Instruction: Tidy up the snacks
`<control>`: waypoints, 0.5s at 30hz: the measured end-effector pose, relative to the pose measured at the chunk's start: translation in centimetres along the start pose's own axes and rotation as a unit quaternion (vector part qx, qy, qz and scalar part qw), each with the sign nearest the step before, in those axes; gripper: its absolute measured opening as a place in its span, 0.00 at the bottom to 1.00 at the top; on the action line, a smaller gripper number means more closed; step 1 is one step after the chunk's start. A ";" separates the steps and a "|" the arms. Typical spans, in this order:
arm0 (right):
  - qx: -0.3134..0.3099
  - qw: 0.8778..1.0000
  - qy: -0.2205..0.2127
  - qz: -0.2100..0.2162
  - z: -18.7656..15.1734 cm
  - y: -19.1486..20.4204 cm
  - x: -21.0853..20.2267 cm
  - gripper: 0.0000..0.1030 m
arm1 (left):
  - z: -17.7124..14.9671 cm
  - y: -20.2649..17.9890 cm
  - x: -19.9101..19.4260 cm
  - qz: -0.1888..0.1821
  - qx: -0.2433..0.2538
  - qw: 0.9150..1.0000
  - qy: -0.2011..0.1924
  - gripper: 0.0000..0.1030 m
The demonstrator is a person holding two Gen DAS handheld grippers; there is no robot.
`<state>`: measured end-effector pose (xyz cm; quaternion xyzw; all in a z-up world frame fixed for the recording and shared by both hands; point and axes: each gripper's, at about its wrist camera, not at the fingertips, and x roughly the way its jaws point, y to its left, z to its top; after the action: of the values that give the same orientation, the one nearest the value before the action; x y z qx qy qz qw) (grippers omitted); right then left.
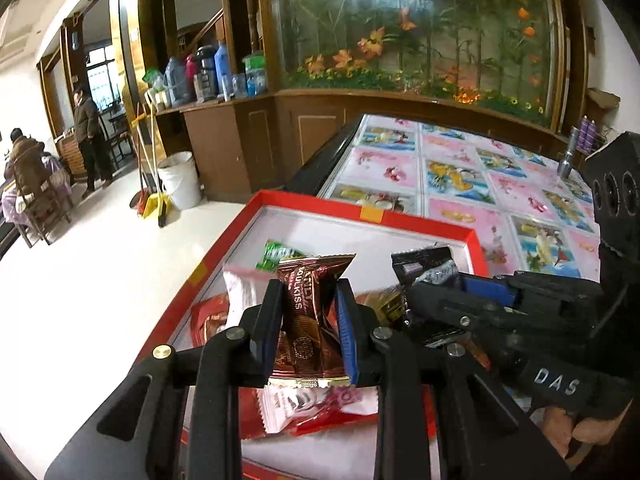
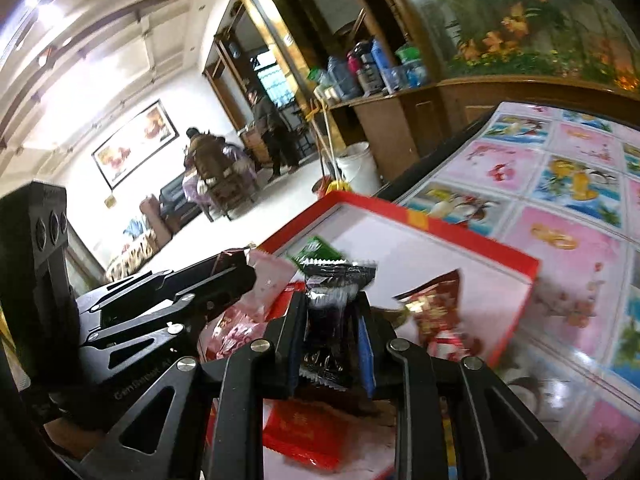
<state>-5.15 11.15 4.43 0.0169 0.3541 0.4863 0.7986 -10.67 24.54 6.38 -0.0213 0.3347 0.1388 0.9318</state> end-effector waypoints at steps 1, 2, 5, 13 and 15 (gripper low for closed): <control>-0.006 1.000 0.001 -0.005 -0.2 0.3 0.2 0.25 | -0.1 0.1 0.1 0.000 0.000 1.000 0.003 0.23; -0.012 1.000 0.001 -0.009 -0.3 0.4 0.1 0.26 | -0.2 0.1 0.3 0.002 -0.002 1.000 0.008 0.23; -0.019 1.000 -0.016 -0.015 -0.4 0.3 -0.8 0.36 | -0.2 0.3 0.1 0.006 -0.012 1.000 0.009 0.29; 0.010 0.996 -0.078 -0.047 -0.5 -2.0 -4.8 0.59 | 0.2 -1.6 -2.8 0.031 0.008 0.998 -0.046 0.84; 0.022 0.995 -0.079 -0.058 -0.7 -2.8 -5.6 0.59 | 0.4 -2.2 -3.0 0.028 0.017 0.999 -0.042 0.84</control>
<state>-4.93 5.03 5.97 0.0520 0.3009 0.4281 0.8506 -12.04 21.75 8.48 0.0094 0.2982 0.1602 0.9409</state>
